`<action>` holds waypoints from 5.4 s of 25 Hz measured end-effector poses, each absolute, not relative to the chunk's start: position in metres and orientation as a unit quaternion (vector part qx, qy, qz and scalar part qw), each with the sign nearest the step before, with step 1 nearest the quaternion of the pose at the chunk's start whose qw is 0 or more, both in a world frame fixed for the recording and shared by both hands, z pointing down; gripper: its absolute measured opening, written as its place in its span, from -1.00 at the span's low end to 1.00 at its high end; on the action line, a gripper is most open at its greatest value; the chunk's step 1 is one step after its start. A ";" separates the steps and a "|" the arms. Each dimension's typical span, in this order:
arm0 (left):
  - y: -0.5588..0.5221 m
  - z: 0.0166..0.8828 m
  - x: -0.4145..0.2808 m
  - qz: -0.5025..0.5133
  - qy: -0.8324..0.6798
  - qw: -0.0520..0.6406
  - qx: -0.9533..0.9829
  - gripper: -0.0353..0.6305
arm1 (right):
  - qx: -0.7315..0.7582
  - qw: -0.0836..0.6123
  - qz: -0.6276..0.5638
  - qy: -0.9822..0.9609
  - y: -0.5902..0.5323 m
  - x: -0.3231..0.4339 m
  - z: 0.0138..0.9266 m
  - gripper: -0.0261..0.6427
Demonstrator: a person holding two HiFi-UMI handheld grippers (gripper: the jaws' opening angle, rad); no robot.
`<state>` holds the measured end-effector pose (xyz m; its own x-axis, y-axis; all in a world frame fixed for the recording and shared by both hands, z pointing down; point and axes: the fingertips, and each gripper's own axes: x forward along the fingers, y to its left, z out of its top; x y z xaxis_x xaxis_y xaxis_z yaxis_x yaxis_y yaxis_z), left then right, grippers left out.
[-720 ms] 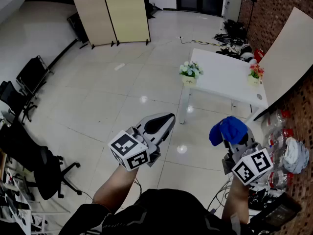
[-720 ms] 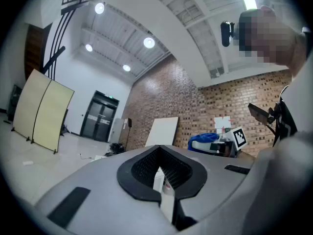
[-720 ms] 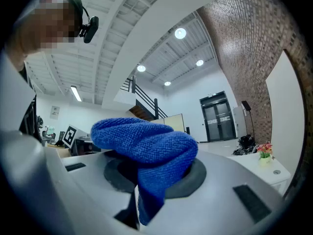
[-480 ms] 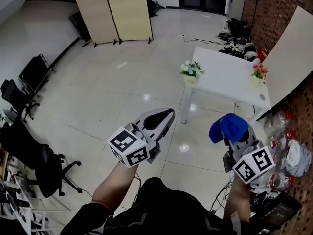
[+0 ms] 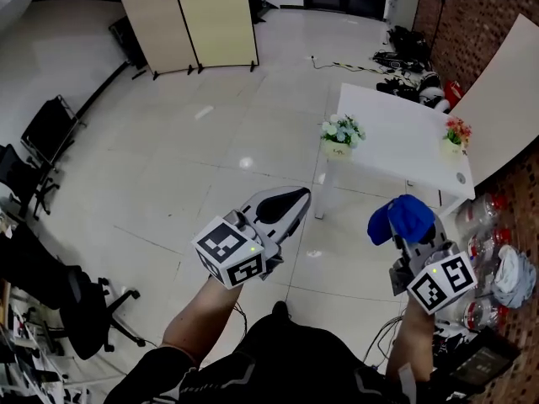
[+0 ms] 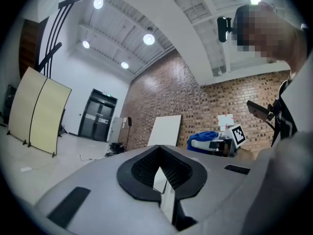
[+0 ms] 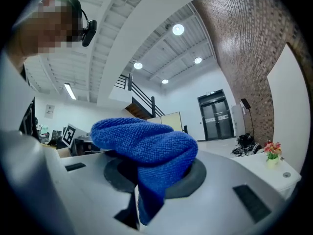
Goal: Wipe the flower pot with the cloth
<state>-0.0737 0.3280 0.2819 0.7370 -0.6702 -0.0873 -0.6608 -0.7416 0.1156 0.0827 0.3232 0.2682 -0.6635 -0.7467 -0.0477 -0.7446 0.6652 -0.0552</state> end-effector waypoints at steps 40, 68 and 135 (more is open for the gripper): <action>-0.021 0.271 -0.048 -0.042 -0.309 -0.003 0.950 -0.90 | -0.426 0.027 -0.009 0.904 -0.022 0.089 0.253 -0.66; -0.142 0.326 -0.015 0.019 -0.183 -0.017 0.983 0.22 | -0.387 0.016 -0.016 0.922 -0.159 0.122 0.262 -0.66; -0.197 0.685 0.050 0.208 0.000 -0.007 0.978 0.74 | -0.471 -0.090 -0.134 0.867 -0.185 0.113 0.471 -0.66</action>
